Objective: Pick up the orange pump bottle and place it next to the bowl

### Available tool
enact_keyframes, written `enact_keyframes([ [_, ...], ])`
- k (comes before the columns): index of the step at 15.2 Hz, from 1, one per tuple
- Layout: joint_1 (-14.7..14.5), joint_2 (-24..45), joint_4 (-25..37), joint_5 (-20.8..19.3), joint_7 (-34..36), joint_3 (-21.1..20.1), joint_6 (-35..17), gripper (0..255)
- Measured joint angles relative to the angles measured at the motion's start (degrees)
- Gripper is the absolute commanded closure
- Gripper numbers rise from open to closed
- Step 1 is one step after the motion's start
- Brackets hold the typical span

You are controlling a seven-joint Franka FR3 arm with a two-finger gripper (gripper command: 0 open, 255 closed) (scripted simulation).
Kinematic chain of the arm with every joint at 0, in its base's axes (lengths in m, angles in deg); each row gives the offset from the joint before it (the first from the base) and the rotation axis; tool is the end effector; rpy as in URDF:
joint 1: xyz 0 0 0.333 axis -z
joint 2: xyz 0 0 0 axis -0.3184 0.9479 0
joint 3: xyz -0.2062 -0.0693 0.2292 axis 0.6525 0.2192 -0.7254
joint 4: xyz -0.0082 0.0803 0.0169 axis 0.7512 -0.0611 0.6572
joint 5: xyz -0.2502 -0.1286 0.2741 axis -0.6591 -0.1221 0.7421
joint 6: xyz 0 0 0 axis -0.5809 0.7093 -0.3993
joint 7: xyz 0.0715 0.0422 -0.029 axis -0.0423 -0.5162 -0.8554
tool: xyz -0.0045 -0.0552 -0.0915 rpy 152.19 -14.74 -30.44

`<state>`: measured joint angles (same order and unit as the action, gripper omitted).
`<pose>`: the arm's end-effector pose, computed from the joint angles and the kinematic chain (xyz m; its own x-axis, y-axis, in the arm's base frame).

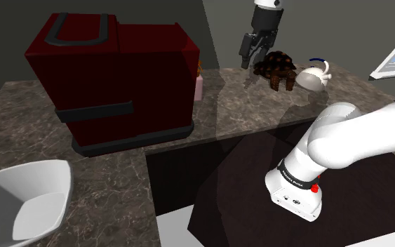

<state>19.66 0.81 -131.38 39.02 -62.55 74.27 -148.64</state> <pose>0.3176 -0.0223 0.5632 0.9880 -0.1482 -0.0442 -0.1465 -0.9884 0.0402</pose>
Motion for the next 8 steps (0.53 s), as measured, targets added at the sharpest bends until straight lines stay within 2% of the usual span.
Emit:
enact_keyframes([
  [3, 0.1, 1.58, -0.24, -0.17, -0.57, 0.62, -2.48, 0],
  [8, 0.19, 9.06, 0.26, -0.26, -2.59, 2.78, -12.26, 0],
])
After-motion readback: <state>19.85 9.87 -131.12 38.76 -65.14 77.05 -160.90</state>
